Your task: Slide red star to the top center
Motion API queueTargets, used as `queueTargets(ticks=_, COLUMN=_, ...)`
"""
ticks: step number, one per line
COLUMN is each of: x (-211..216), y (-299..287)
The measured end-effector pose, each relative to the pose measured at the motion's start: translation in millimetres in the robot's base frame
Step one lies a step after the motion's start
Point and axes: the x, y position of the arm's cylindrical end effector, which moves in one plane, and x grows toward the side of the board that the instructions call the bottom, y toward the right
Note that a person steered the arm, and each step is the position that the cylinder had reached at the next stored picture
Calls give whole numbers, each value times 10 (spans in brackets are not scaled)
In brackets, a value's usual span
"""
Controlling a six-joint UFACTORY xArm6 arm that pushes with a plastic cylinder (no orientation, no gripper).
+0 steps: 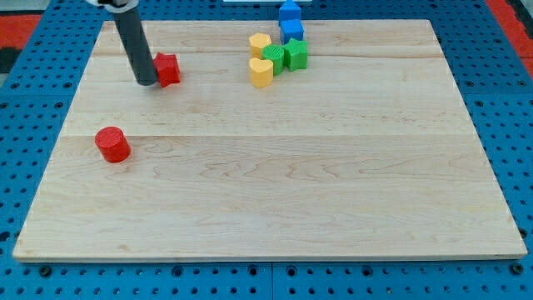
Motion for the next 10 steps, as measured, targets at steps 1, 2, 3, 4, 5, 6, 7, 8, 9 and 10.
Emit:
queueTargets(ticks=1, x=-243, y=44)
queueTargets(ticks=2, x=-447, y=137)
queueTargets(ticks=3, x=-565, y=262)
queueTargets(ticks=4, x=-662, y=359)
queueTargets(ticks=5, x=-684, y=384)
queueTargets(ticks=6, x=-531, y=47)
queueTargets(ticks=7, x=-417, y=114)
queueTargets(ticks=8, x=-409, y=363)
queueTargets(ticks=9, x=-575, y=494)
queueTargets(ticks=10, x=-701, y=692)
